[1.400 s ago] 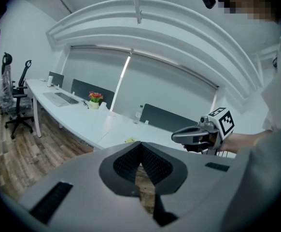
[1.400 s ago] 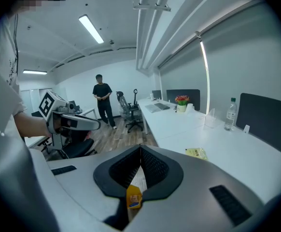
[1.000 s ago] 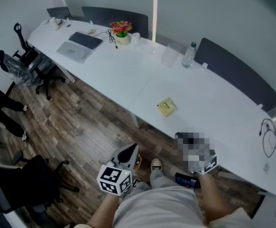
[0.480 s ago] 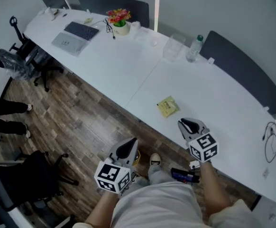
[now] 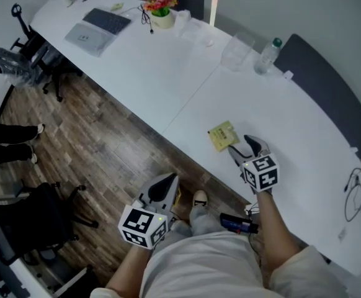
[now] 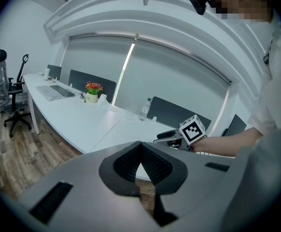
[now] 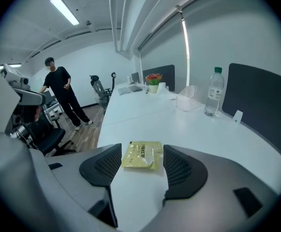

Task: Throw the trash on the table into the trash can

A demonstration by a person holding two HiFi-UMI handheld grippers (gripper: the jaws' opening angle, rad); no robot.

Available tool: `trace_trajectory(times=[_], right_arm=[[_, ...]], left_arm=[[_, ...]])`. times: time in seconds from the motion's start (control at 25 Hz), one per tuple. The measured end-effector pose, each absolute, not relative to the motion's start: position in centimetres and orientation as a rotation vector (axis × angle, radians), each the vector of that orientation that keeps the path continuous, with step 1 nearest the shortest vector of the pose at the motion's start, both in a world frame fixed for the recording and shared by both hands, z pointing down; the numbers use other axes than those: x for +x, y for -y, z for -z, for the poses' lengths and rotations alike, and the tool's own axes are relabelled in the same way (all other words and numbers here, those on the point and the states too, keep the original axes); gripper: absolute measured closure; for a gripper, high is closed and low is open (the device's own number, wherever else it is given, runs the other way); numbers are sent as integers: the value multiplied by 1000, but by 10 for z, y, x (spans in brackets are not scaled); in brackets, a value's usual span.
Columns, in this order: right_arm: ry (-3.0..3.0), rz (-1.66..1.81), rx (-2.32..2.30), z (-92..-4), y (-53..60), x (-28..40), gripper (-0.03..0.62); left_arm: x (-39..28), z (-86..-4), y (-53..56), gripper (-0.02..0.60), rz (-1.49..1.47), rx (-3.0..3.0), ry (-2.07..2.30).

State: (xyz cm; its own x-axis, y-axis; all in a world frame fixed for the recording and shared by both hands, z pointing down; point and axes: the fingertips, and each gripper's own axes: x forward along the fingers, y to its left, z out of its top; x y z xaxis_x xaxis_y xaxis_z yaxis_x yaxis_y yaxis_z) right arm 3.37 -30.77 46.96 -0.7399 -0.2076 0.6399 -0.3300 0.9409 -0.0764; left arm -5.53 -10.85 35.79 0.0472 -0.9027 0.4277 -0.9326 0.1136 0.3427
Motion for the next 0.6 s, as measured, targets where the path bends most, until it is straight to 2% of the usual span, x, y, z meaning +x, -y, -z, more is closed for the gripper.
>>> trace_trajectory(times=[0.6], right_arm=[[2305, -273, 323, -533, 328, 18, 321]], left_arm=[[-62, -385, 113, 581, -92, 1715, 1823]])
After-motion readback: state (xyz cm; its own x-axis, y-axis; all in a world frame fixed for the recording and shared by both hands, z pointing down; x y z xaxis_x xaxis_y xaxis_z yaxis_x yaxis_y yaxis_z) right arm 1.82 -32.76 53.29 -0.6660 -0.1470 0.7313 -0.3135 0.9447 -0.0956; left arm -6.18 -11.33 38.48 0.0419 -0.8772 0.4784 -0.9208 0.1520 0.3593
